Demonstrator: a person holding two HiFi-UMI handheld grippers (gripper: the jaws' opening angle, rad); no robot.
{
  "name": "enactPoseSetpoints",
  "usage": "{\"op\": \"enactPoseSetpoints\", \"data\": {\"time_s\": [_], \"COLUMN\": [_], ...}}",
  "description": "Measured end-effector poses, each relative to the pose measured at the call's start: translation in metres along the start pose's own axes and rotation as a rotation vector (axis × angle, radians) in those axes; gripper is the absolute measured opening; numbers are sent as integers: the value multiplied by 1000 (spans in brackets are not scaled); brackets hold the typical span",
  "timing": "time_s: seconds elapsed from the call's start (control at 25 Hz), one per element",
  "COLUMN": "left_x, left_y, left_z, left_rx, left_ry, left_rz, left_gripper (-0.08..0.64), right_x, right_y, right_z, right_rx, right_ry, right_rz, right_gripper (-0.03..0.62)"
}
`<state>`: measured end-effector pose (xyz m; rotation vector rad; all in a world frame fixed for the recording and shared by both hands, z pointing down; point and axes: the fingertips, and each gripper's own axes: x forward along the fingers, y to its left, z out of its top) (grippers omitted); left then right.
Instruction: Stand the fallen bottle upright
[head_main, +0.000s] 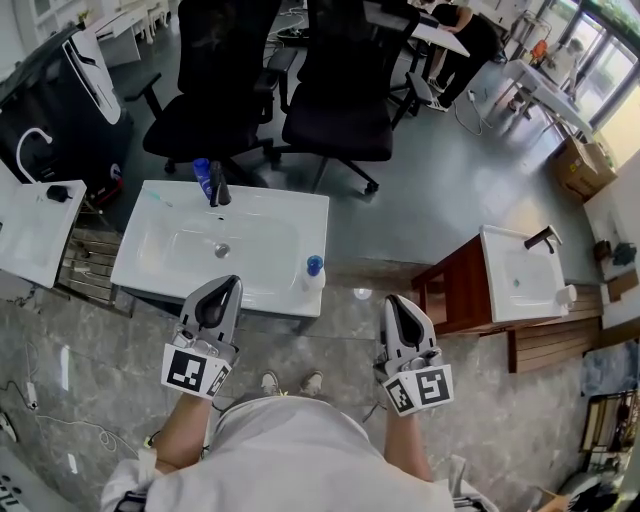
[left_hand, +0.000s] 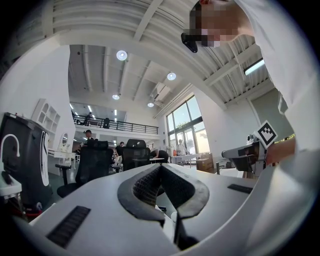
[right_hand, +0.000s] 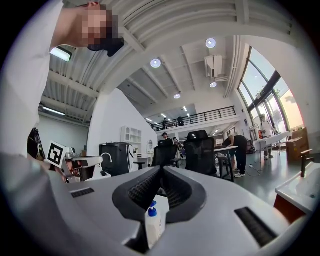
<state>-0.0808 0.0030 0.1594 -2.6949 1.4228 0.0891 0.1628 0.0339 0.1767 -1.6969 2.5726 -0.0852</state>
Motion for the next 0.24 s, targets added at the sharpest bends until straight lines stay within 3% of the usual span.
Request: {"op": "enactPoseSetpoints", "data": {"time_s": [0.24], "left_x": [-8], "left_y": [2], "left_z": [-6], "left_rx": [-5], "left_ry": [7], "left_rz": [14], "left_gripper": [17], "right_x": [0], "right_y": [4], "right_z": [-1], "right_rx": [-6], "right_ry": [-4], "right_rz": [14], "right_gripper": [48]}}
